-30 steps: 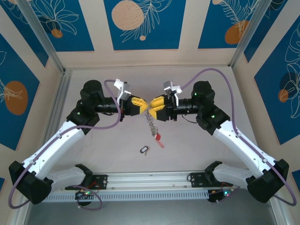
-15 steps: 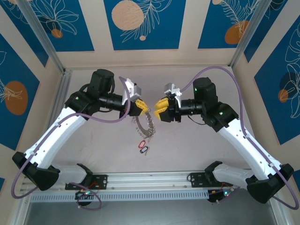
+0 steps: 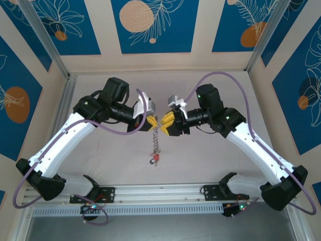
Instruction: Put the keys on the keyring
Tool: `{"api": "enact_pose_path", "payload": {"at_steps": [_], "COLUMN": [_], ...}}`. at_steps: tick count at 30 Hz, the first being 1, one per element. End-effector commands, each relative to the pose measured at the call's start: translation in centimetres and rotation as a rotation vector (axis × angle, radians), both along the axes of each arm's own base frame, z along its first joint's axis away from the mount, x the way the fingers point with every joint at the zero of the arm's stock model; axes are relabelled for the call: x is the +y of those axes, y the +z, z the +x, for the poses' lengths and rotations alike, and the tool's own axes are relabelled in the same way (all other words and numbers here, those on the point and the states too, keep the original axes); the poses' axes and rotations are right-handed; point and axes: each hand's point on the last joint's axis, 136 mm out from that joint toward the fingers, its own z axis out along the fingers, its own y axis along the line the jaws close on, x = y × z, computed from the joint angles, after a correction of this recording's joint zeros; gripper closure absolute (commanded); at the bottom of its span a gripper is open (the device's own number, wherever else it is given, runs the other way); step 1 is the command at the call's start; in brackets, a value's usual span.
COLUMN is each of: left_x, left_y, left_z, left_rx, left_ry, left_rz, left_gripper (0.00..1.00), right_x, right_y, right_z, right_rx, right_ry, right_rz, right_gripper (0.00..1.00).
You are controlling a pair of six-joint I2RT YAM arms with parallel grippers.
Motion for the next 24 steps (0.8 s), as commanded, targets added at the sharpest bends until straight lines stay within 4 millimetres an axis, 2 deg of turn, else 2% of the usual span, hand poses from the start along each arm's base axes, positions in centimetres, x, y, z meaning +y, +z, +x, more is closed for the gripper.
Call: {"api": "enact_pose_path", "payload": {"at_steps": [1,15,24], "left_x": [-0.2,-0.2,-0.3], "left_y": [1.3,2.0,2.2], "left_z": [-0.7,-1.6,-1.8], "left_rx": [-0.042,-0.025,-0.024], "left_ry": [-0.040,-0.075,-0.092], "left_rz": [-0.025,-0.047,-0.061], "left_gripper": [1.00,1.00,1.00], "right_x": [0.2,1.0,1.2], "right_y": [0.5,1.0,0.8], "right_z": [-1.6,-0.8,-0.2], "right_rx": [0.010,-0.021,-0.038], "right_ry": [0.073,0.076,0.054], "right_rz": [0.005,0.031,0.034], "right_gripper": [0.65,0.71,0.71]}}
